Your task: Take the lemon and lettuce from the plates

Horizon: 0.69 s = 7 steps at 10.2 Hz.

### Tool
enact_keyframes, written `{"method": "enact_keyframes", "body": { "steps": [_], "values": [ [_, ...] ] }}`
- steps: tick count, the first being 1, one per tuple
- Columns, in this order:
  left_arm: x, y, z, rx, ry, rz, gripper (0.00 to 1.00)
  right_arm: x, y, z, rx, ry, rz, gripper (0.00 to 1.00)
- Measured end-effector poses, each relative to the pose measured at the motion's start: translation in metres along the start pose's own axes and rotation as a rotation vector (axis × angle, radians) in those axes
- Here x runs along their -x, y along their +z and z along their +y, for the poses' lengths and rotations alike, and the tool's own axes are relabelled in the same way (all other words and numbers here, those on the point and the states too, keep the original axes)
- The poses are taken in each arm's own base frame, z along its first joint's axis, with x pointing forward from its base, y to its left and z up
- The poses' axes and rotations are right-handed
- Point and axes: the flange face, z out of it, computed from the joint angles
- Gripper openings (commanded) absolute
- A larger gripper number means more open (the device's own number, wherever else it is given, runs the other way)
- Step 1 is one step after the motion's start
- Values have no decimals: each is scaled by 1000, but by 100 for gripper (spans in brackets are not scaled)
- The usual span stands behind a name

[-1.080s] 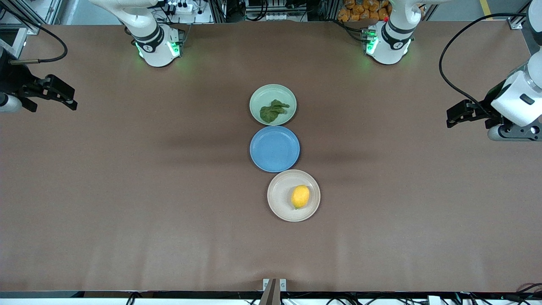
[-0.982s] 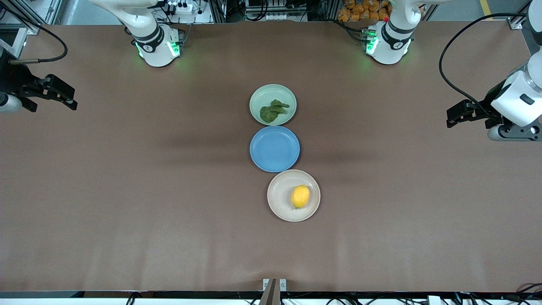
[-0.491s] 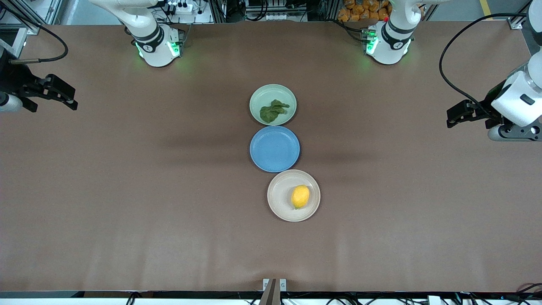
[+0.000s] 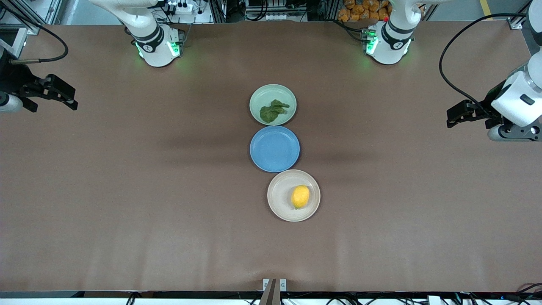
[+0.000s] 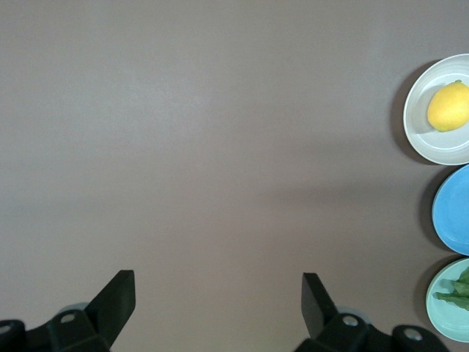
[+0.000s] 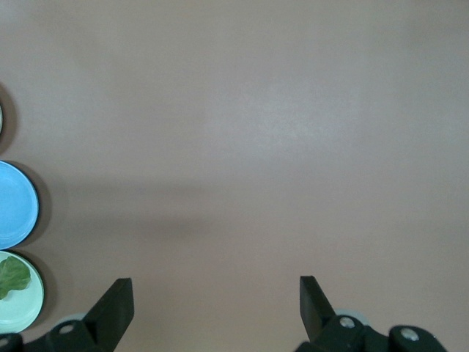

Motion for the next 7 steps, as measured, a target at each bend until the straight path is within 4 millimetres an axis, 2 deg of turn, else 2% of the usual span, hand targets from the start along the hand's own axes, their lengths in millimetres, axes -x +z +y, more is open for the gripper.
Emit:
{"method": "enact_keyframes", "body": {
  "steps": [4, 7],
  "values": [
    [-1, 2, 3, 0, 5, -3, 100, 0, 3, -1, 0, -2, -6, 100],
    [-9, 13, 11, 1, 18, -5, 100, 0, 4, -6, 0, -11, -11, 100]
  ]
}}
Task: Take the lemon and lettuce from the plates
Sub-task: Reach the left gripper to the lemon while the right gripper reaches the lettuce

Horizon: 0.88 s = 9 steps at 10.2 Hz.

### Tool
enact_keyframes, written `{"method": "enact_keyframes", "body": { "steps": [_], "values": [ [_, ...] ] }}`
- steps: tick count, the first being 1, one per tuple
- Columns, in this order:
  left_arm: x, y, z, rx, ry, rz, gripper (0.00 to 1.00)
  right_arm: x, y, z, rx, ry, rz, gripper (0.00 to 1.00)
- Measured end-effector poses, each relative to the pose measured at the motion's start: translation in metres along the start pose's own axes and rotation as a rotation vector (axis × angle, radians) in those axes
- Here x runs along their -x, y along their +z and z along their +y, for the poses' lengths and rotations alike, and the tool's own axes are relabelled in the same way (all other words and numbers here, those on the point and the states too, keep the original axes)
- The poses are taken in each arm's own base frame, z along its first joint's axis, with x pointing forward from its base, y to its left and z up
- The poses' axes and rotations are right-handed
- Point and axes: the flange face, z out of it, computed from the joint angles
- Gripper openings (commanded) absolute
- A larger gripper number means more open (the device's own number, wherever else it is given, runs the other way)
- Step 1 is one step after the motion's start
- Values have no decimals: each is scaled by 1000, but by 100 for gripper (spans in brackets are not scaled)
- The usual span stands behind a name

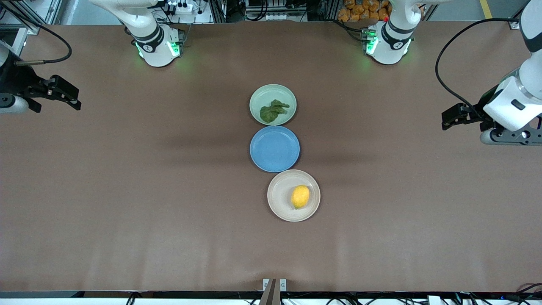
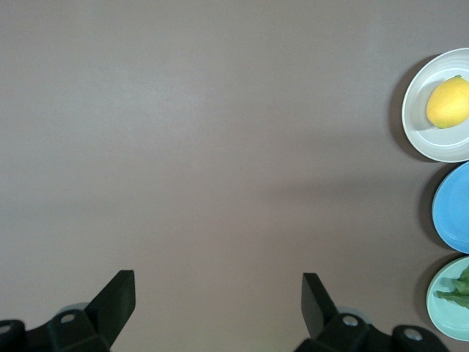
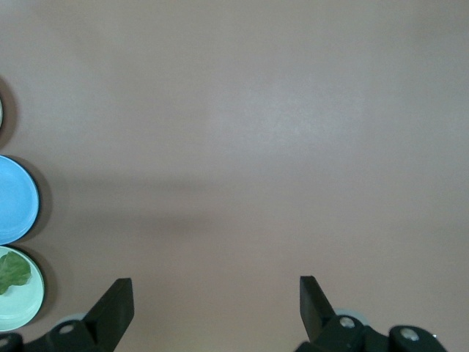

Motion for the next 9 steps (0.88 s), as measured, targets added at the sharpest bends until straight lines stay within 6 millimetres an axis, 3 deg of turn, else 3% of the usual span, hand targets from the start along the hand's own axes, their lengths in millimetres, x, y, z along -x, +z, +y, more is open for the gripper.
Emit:
{"method": "enact_keyframes", "body": {
  "steps": [3, 6, 9],
  "values": [
    [-13, 19, 31, 4, 49, 8, 100, 0, 1, -1, 0, -1, -4, 100],
    [-39, 60, 71, 67, 81, 30, 100, 1, 4, -6, 0, 30, -20, 100],
    [-60, 103, 113, 125, 77, 57, 100, 2, 13, -43, 3, 94, -42, 100]
  ]
}}
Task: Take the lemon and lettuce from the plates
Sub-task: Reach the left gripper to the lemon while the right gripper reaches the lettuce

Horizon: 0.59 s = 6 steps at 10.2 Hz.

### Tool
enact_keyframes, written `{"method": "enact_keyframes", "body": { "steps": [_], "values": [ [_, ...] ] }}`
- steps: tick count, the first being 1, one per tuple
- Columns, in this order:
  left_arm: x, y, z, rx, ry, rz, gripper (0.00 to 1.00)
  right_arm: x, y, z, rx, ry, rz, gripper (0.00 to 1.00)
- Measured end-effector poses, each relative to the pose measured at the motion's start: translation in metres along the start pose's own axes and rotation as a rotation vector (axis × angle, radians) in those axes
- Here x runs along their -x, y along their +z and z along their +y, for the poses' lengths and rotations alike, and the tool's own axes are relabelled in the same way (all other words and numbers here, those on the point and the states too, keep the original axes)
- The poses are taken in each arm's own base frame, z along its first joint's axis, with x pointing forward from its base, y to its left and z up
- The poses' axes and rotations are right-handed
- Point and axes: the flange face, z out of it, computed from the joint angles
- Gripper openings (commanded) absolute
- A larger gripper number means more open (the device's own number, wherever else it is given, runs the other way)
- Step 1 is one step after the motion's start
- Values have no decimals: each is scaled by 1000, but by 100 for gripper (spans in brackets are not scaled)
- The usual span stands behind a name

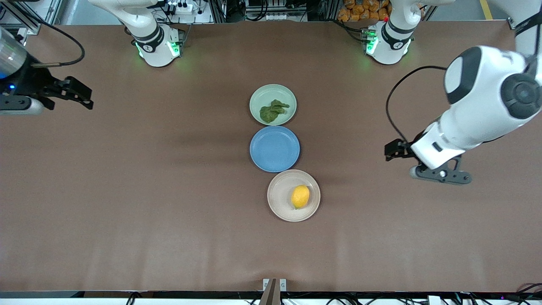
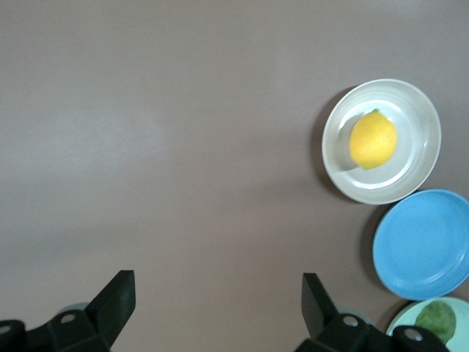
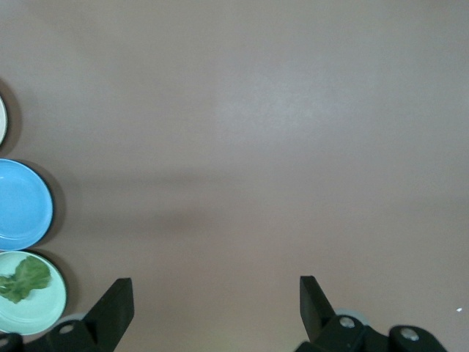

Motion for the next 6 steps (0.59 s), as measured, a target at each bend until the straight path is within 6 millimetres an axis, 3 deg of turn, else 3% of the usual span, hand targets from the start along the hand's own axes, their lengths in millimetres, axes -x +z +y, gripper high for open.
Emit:
{"method": "enact_keyframes", "body": {
  "steps": [3, 6],
  "values": [
    [-11, 53, 60, 49, -41, 28, 100, 11, 29, -68, 19, 60, -44, 100],
    [-14, 105, 111, 81, 1, 60, 100, 25, 63, -115, 39, 101, -70, 100]
  ]
}}
